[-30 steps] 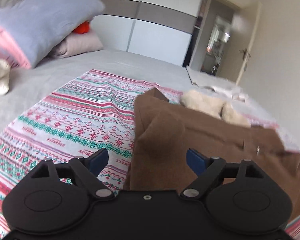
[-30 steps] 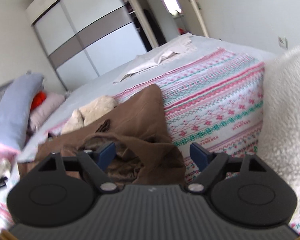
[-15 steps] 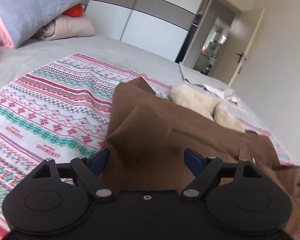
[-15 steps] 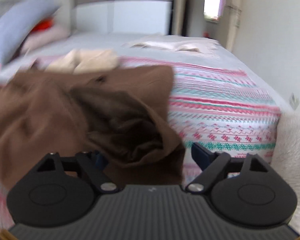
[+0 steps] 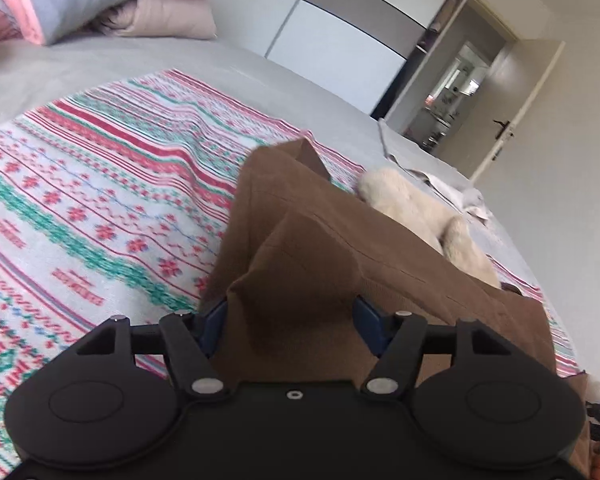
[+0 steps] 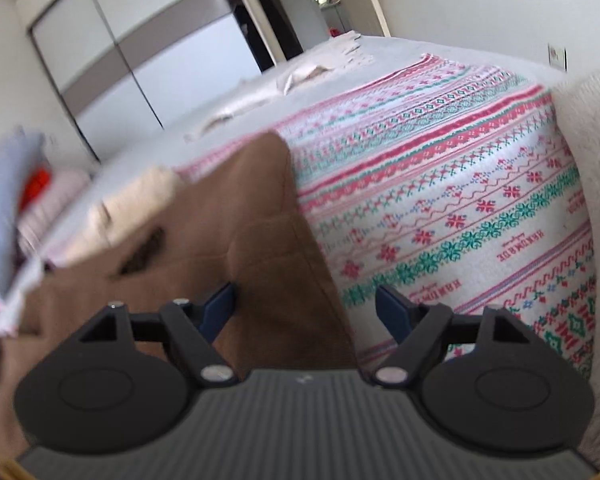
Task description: Fold large clothes
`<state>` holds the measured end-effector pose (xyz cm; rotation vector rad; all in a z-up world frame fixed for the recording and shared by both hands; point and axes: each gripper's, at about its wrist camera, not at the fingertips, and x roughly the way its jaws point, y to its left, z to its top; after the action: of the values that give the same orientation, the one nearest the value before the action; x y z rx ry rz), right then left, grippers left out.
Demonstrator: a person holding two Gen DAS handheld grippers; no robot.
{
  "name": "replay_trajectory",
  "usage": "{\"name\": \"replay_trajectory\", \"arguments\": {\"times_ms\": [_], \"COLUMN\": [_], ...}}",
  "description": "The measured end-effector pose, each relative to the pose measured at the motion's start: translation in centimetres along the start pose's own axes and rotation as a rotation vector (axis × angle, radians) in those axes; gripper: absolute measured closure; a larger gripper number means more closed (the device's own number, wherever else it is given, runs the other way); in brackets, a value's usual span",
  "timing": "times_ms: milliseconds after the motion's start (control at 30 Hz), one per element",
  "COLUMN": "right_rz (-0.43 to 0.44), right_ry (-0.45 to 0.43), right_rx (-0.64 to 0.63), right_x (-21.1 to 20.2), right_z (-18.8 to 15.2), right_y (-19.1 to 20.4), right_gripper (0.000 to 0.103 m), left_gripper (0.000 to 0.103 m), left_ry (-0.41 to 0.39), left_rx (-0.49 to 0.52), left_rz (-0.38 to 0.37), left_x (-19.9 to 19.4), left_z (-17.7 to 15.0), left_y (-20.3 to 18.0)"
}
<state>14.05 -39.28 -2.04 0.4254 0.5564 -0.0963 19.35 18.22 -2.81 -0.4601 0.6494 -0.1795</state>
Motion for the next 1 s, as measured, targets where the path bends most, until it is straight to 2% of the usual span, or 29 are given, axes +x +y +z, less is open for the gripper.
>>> {"name": "replay_trajectory", "arguments": {"times_ms": [133,200,267,333,367,400,433,600,767,900,1000], "right_rz": [-0.037,-0.027,-0.027,-0.066,-0.086,-0.106,-0.124,-0.219,-0.272,-0.322,-0.324], "right_ry": [-0.004,0.004,0.001,-0.025,-0.042,-0.061,-0.088,-0.249,-0.469,-0.628,-0.682], "right_rx": [-0.069,-0.09,-0.119,-0.188,-0.216,-0.234,-0.245,-0.245,-0.277,-0.329,-0.309], "right_x": [0.4,0.6,0.5,0.2,0.0,-0.3,-0.7,-4.0,-6.9,-6.9,-5.7], "right_z": [-0.7,-1.0,-1.3,-1.6,-1.8,-1.9,-2.0,-2.6,-1.9,-0.3,2.8], "right_y": [1.3,1.8,2.5,3.9,4.5,5.0,5.5,7.2,8.9,11.3,12.2], "right_gripper": [0.029,0.052,0.06,0.071,0.079,0.082,0.089,0.093,0.094,0.094,0.094], "left_gripper": [0.042,0.054,0.067,0.086,0.088,0.091,0.093,0.094,0.094,0.094,0.094], "left_ry": [0.019,0.025,0.013,-0.018,-0.033,-0.055,-0.079,-0.267,-0.464,-0.586,-0.621], "left_rx": [0.078,0.147,0.217,0.22,0.205,0.184,0.166,0.125,0.119,0.161,0.156], "left_rz": [-0.024,-0.003,0.042,0.064,0.064,0.07,0.077,0.068,0.048,0.066,0.069], "left_x": [-0.3,-0.4,-0.8,-1.4,-1.8,-2.4,-3.0,-7.7,-11.2,-10.8,-8.9], "left_z": [-0.5,-1.1,-1.7,-1.9,-1.8,-1.7,-1.6,-1.0,0.3,2.8,6.0], "left_y": [-1.6,-2.9,-4.0,-4.3,-4.3,-4.2,-4.2,-5.2,-7.0,-8.9,-9.7]}}
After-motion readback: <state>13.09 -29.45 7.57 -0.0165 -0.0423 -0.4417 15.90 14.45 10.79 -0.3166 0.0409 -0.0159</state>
